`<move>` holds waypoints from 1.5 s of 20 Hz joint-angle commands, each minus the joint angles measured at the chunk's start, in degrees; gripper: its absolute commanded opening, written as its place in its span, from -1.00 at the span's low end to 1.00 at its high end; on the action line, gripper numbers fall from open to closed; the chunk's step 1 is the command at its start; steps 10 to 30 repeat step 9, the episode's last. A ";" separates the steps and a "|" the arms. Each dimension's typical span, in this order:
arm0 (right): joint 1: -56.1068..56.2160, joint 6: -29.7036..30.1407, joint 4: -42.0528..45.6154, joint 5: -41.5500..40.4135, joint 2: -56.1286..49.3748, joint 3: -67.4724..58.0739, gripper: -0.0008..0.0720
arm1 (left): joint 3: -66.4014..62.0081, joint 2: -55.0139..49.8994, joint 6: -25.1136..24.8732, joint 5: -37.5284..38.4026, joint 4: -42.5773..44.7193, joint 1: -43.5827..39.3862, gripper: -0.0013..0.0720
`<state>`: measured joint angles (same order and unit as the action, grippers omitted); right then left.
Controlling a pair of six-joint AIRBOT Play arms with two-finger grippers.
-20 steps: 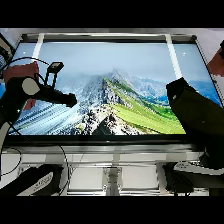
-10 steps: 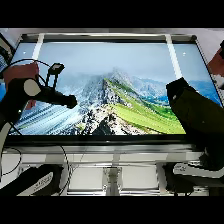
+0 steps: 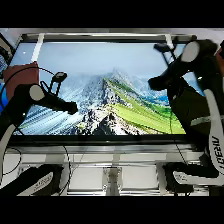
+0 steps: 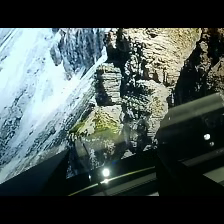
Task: Fold the clothes and pants, and hang the long-sleeved shirts on hangers.
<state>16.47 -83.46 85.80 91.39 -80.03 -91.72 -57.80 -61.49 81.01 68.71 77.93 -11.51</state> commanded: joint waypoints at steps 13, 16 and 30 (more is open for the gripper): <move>5.73 -1.07 2.54 -6.19 6.36 23.47 -0.91 | 0.22 -0.04 0.00 0.11 0.00 0.07 0.63; 5.73 -1.07 2.54 -6.19 6.36 23.47 -0.91 | 0.22 -0.04 0.00 0.11 0.00 0.07 0.63; 5.73 -1.07 2.54 -6.19 6.36 23.47 -0.91 | 0.22 -0.04 0.00 0.11 0.00 0.07 0.63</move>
